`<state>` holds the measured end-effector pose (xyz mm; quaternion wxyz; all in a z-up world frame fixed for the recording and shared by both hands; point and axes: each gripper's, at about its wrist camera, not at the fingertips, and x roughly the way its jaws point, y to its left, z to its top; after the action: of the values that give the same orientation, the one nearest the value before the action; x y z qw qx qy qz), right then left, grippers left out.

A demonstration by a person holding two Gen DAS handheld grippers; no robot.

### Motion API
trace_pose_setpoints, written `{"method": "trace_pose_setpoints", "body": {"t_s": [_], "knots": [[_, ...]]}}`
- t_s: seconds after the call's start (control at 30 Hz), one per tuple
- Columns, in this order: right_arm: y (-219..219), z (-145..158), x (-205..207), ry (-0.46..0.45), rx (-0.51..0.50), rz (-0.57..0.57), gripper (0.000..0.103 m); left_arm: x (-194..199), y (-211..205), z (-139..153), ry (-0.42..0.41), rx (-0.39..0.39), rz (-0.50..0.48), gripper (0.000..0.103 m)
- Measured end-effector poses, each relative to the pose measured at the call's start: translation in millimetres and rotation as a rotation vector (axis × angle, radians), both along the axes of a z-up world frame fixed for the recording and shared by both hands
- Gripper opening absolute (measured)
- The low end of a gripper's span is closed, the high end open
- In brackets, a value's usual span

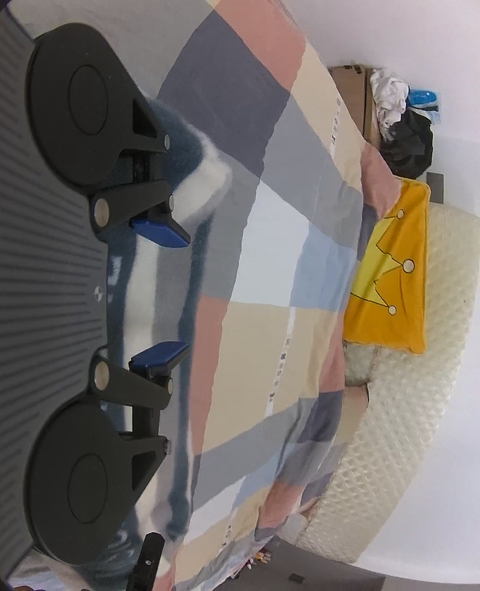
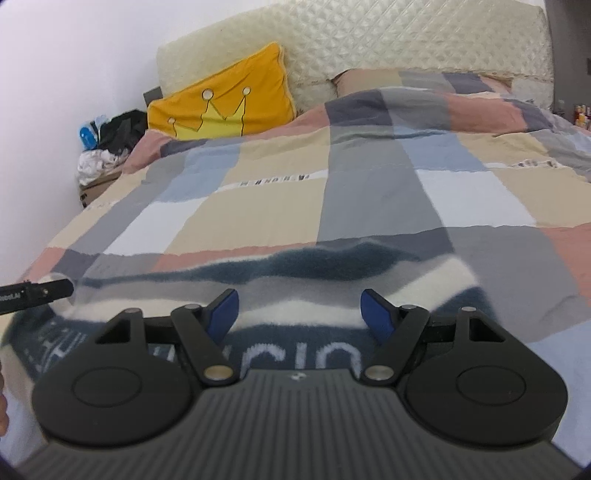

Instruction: Fold large clothes

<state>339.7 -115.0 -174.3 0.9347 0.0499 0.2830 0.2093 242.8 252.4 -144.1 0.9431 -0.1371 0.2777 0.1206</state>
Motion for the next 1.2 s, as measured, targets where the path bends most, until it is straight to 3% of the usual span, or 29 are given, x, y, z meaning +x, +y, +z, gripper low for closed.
{"method": "trace_pose_setpoints", "body": {"t_s": [0.27, 0.43, 0.77, 0.93, 1.07, 1.2], "knots": [[4.4, 4.4, -19.9, -0.011, -0.026, 0.042, 0.075, -16.2, -22.7, -7.4, 0.066, 0.035, -0.039, 0.063], [13.8, -3.3, -18.6, -0.013, -0.069, 0.054, 0.077, -11.0, -15.5, -20.3, 0.102, 0.013, -0.035, 0.063], [16.1, -11.0, -21.1, -0.015, -0.075, 0.049, 0.077, -20.9, -16.6, -12.7, 0.09, 0.018, -0.035, 0.063], [7.7, -0.1, -26.4, -0.014, -0.022, -0.02, 0.075, -44.0, -29.0, 3.5, 0.053, -0.013, -0.039, 0.063], [-5.9, 13.3, -42.8, -0.032, 0.049, -0.053, 0.075, -64.7, -49.6, 13.7, 0.017, -0.006, -0.056, 0.072], [-12.3, 20.9, -54.8, -0.018, 0.118, -0.046, 0.075, -86.3, -55.6, 15.9, -0.012, -0.115, -0.045, 0.079]]}}
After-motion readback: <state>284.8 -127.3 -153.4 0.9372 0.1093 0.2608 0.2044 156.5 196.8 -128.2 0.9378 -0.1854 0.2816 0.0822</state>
